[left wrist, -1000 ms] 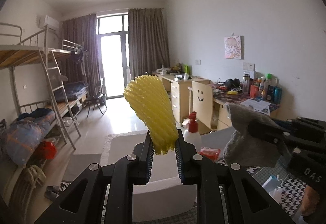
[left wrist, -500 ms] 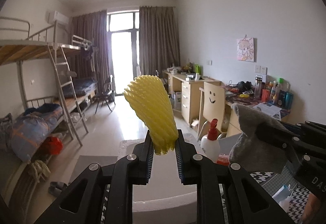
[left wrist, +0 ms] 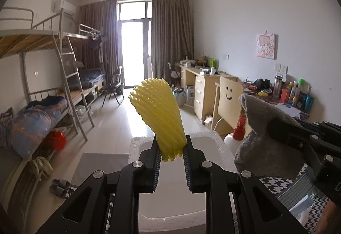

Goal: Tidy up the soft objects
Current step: 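Open the left tool to drop the foam net while the right tool drops the sock into the box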

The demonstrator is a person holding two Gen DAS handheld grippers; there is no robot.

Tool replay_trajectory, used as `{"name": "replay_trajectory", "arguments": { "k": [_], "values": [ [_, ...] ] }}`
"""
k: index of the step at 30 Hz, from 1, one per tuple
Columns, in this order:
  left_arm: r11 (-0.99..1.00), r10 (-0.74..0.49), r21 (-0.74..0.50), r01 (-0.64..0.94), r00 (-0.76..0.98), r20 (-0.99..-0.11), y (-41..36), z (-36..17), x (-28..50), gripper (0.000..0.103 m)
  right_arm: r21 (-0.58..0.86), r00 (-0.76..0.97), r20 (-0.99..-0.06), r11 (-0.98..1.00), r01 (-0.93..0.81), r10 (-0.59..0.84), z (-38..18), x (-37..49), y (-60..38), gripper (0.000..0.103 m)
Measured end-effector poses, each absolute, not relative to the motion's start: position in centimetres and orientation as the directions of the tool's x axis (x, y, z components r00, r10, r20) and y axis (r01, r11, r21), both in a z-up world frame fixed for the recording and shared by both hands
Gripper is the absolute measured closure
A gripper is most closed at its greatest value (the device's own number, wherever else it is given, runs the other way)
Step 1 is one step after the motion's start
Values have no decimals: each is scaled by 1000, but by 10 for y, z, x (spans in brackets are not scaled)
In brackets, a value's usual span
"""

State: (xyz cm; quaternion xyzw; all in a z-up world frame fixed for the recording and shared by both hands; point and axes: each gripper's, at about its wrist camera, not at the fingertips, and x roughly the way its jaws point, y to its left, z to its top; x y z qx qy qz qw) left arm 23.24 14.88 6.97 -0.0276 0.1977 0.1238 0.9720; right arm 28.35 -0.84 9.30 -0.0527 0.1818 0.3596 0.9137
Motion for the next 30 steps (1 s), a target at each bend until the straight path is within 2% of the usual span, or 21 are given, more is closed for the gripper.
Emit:
{"name": "replay_trajectory", "arguments": {
  "k": [7,9,10,11,12,13,14,16,20,30],
  "values": [
    [972,195,-29,-231,876,-440,157,62,246,81,48,662,-399,736,-676,634,87,291,7,85],
    [973,197,-21,-230,875,-443,158,61,247,77,42,666,-403,739,-672,628,86,290,10,85],
    [972,200,-20,-233,871,-450,159,60,247,67,38,667,-405,740,-672,626,85,289,12,85],
    [972,200,-20,-235,868,-454,161,60,248,50,37,667,-407,740,-671,625,85,290,13,85],
    [970,203,-27,-241,867,-455,164,61,246,41,36,667,-408,742,-670,623,84,290,13,85],
    [967,210,-33,-251,868,-450,167,62,245,27,39,670,-407,744,-667,621,85,292,12,85],
    [965,216,-38,-260,870,-444,169,64,243,23,39,672,-406,747,-664,619,84,293,12,85],
    [960,231,-40,-276,869,-437,173,69,240,22,33,677,-413,752,-658,610,83,295,14,85],
    [948,265,-55,-313,875,-405,181,77,230,6,31,673,-426,753,-657,605,81,296,18,85],
    [931,322,-52,-363,878,-354,185,87,221,1,1,671,-441,747,-664,597,87,291,35,85]
  ]
}}
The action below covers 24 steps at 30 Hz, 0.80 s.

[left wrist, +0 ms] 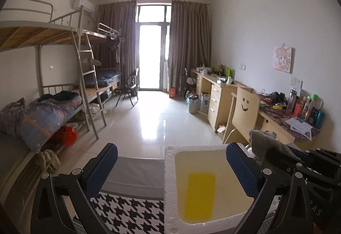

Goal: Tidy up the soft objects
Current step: 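Open the left tool to drop the foam net while the right tool drops the sock into the box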

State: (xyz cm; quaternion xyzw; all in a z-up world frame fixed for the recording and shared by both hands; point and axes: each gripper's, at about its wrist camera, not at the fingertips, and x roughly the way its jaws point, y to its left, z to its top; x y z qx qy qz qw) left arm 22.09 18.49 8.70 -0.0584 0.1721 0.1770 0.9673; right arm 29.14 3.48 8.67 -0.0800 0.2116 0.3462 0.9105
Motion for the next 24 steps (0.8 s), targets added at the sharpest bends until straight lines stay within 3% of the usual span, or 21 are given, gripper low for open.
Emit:
{"name": "replay_trajectory", "arguments": {
  "k": [24],
  "values": [
    [878,414,-88,-470,839,-352,211,91,211,1,15,616,-534,735,-678,579,80,309,69,85]
  ]
}}
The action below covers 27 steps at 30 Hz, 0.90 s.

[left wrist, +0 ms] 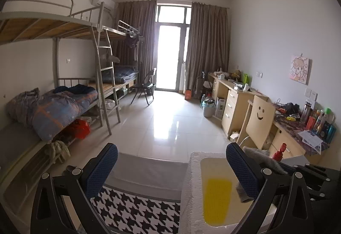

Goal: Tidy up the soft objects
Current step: 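Open the left tool to drop the foam net while the right tool drops the sock into the box, then withdraw both tools from the foam box back toward the table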

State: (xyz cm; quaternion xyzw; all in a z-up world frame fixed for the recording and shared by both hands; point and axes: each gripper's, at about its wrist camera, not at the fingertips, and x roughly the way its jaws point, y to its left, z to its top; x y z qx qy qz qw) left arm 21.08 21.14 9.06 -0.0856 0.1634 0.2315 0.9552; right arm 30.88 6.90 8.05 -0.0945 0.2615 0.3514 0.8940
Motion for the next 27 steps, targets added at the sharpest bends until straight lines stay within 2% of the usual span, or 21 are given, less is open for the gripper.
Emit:
{"name": "replay_trajectory", "arguments": {
  "k": [2,4,5,14,16,22,24,27],
  "values": [
    [879,414,-86,-469,840,-351,212,91,211,1,22,605,-545,731,-682,581,77,313,70,76],
    [881,411,-85,-465,842,-351,212,91,211,1,32,600,-557,736,-676,575,74,316,71,51],
    [881,410,-85,-465,842,-350,212,91,211,1,41,600,-556,740,-671,575,72,318,70,48],
    [894,391,-76,-442,851,-350,207,91,210,1,39,610,-542,742,-669,578,78,304,57,44],
    [895,385,-83,-439,852,-356,204,91,211,1,39,615,-527,740,-672,586,82,299,52,31],
    [893,396,-68,-444,849,-349,201,91,212,1,16,644,-493,746,-665,585,87,293,35,13],
    [890,404,-64,-451,847,-346,199,91,212,1,16,646,-488,746,-666,587,86,293,32,9],
    [891,407,-55,-450,847,-343,196,91,212,1,14,634,-486,731,-682,601,83,292,31,8]
  ]
}}
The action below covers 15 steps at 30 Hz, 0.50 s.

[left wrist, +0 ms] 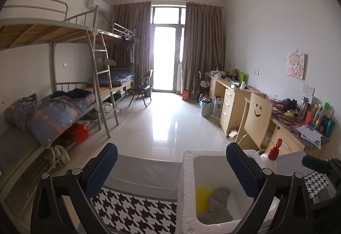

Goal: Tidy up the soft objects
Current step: 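Withdraw both tools from the foam box back toward the table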

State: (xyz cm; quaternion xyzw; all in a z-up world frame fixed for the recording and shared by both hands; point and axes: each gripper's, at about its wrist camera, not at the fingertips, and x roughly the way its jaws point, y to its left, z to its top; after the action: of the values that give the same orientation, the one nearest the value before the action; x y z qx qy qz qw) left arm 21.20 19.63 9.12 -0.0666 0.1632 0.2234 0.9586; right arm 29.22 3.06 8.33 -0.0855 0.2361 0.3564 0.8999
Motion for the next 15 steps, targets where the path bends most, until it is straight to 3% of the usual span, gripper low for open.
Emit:
{"name": "replay_trajectory", "arguments": {
  "k": [15],
  "values": [
    [931,304,-74,-358,871,-386,162,84,183,1,40,661,-461,758,-651,592,85,270,-13,8]
  ]
}}
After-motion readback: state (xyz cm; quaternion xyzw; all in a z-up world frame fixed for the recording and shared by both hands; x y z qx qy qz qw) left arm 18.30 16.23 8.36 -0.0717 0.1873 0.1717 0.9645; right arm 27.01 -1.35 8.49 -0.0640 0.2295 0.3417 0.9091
